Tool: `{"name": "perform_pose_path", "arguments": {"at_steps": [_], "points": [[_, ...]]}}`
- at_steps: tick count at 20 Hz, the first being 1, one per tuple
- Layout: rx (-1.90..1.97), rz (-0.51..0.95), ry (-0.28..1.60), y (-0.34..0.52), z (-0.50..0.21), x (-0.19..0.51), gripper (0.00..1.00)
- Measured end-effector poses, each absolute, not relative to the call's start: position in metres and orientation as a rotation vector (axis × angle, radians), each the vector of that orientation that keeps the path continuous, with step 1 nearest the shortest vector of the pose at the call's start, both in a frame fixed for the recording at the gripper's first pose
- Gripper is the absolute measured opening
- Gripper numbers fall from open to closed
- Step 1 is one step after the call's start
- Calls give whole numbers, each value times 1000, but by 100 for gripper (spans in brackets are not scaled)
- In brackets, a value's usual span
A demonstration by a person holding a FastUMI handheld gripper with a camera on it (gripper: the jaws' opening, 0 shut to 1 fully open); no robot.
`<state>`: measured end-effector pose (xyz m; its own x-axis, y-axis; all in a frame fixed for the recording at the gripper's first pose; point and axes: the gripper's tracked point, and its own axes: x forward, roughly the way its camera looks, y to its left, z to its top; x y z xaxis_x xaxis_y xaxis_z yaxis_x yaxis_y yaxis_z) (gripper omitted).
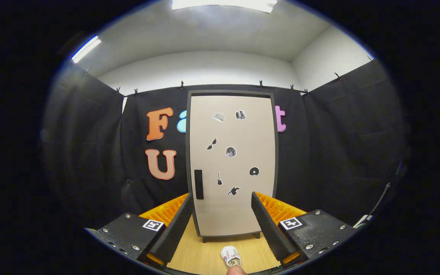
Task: Open the shoe cabinet door, grab the shoes and put them into the shoe cabinet, then close the shoe cabinet door.
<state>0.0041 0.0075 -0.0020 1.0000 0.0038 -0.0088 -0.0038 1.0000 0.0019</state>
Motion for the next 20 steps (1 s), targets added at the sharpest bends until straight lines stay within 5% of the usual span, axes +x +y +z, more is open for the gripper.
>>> {"name": "perform_pose_path", "arguments": {"at_steps": [20], "points": [[-3, -27, 13, 64, -14, 54, 95]]}}
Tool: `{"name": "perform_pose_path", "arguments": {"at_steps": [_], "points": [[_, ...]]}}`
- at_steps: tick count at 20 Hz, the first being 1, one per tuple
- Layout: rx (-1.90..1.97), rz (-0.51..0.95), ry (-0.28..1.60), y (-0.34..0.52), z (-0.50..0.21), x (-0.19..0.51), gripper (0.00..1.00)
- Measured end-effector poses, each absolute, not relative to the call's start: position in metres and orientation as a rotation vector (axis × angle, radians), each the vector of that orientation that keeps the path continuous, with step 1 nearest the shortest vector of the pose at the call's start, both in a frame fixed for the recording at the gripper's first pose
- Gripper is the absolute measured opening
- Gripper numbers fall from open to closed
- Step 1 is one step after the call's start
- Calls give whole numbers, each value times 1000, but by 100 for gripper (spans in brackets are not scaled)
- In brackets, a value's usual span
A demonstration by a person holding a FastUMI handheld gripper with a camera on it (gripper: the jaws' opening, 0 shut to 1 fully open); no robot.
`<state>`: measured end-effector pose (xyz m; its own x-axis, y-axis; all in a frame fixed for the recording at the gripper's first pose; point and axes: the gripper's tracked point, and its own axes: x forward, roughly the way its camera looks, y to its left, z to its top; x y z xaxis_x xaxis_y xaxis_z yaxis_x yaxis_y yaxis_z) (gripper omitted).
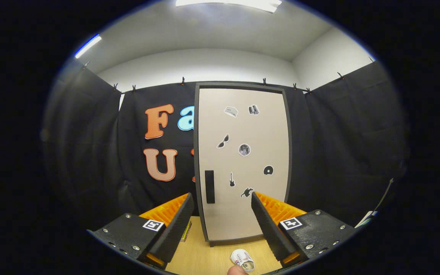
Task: Open the shoe cabinet door, grab the shoes and put them into the shoe cabinet, then close the shoe cabinet door.
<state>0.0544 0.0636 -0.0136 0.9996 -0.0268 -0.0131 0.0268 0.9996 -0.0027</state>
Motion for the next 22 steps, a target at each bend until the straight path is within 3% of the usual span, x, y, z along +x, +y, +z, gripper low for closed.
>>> {"name": "perform_pose_path", "arguments": {"at_steps": [22], "points": [[-21, 72, 67, 104, -82, 240, 93]]}}
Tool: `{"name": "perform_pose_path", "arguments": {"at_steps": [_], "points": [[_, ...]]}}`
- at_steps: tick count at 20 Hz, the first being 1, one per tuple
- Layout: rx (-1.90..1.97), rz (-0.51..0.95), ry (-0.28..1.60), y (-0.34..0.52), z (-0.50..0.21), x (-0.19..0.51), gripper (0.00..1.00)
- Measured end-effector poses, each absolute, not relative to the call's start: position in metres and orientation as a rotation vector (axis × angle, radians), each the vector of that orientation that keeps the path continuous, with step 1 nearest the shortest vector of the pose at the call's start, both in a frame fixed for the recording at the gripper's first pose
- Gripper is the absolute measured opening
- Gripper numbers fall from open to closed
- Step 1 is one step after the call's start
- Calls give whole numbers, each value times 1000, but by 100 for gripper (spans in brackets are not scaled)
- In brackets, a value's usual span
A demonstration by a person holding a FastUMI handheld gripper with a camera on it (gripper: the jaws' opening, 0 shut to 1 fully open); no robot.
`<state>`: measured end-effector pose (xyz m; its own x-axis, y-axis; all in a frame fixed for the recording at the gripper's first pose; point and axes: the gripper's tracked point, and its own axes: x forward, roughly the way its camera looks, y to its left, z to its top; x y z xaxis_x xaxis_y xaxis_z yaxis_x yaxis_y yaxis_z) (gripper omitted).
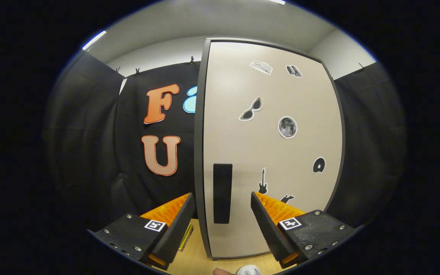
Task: Open the shoe cabinet door, grab the shoes and put them into the shoe cabinet, then close the shoe cabinet door.
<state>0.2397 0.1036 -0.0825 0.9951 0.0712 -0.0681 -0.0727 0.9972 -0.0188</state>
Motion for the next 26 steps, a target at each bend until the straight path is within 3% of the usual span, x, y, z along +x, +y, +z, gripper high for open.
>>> {"name": "perform_pose_path", "arguments": {"at_steps": [11, 17, 26], "points": [[-27, 43, 135, 103, -115, 296, 72], [-48, 21, 138, 107, -121, 301, 39], [1, 58, 170, 108, -124, 300, 28]]}}
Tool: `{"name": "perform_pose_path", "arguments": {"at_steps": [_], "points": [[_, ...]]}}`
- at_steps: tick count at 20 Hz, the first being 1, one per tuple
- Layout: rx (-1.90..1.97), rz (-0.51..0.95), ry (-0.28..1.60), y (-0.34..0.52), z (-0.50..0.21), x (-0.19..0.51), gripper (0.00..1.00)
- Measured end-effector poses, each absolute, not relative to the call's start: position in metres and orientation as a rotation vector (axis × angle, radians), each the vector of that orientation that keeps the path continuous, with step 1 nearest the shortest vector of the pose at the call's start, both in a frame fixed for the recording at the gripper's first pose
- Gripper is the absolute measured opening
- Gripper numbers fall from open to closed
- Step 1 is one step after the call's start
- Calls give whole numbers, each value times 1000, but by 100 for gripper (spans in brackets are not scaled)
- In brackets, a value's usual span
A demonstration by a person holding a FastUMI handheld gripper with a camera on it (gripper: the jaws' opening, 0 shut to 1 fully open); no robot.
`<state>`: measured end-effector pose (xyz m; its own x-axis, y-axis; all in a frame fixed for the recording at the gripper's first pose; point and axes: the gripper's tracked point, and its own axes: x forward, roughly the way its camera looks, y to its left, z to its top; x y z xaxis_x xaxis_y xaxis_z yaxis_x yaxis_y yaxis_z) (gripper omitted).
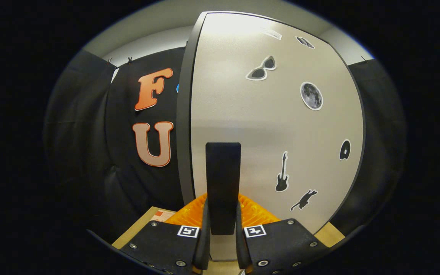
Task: Open the shoe cabinet door, grab the shoes and put them into the shoe cabinet, then close the shoe cabinet door.
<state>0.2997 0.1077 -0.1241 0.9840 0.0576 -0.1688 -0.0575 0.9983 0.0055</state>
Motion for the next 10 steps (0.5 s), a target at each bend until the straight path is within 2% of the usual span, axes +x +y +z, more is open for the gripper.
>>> {"name": "perform_pose_path", "arguments": {"at_steps": [10], "points": [[23, 63, 159, 103, -122, 285, 25]]}}
